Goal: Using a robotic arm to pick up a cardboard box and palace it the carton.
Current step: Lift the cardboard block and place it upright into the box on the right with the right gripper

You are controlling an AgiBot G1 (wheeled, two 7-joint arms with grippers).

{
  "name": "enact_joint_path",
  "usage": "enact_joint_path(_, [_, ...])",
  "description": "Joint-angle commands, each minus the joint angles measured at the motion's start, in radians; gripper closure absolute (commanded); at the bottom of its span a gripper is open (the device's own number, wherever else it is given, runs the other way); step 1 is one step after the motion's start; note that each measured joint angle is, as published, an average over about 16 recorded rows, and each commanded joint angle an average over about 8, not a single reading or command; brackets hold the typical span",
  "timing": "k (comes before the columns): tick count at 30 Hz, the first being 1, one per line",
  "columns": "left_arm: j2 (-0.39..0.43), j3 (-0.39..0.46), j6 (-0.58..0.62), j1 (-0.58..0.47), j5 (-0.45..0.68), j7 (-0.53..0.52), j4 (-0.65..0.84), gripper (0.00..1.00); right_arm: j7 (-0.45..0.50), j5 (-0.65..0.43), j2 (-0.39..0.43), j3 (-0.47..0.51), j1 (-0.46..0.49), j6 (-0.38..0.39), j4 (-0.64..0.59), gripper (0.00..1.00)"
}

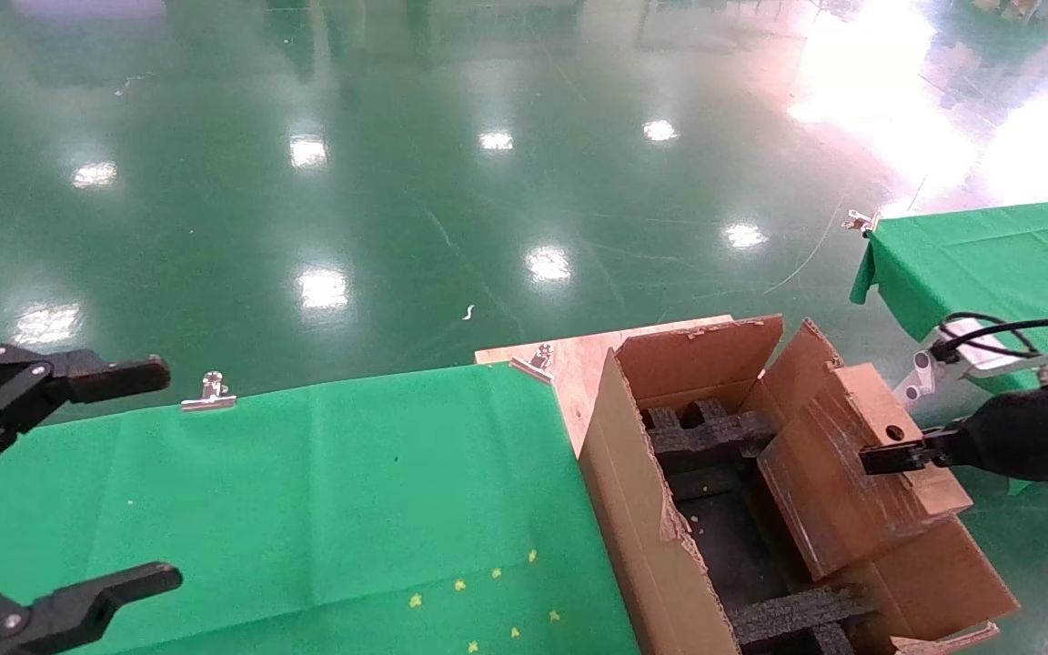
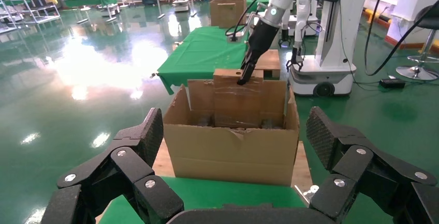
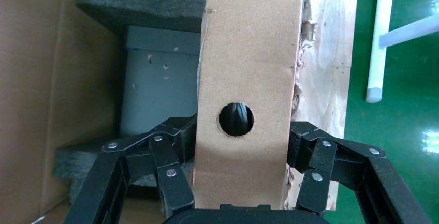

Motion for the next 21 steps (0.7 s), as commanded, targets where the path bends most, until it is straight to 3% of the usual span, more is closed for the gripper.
enact_joint_path(1, [0.000,0.000,0.000,0.000,0.000,0.000,0.000,0.00,-0.005,0.014,-0.013,-0.003,-0.026,0.021,-0.009,1.00])
enact_joint_path(21, [-0.001,0.001,-0.001,0.000,-0.001,0.001,0.000,0.00,-0.093,0.145,-0.131,0.008,-0.226,0.108,-0.153,1.00])
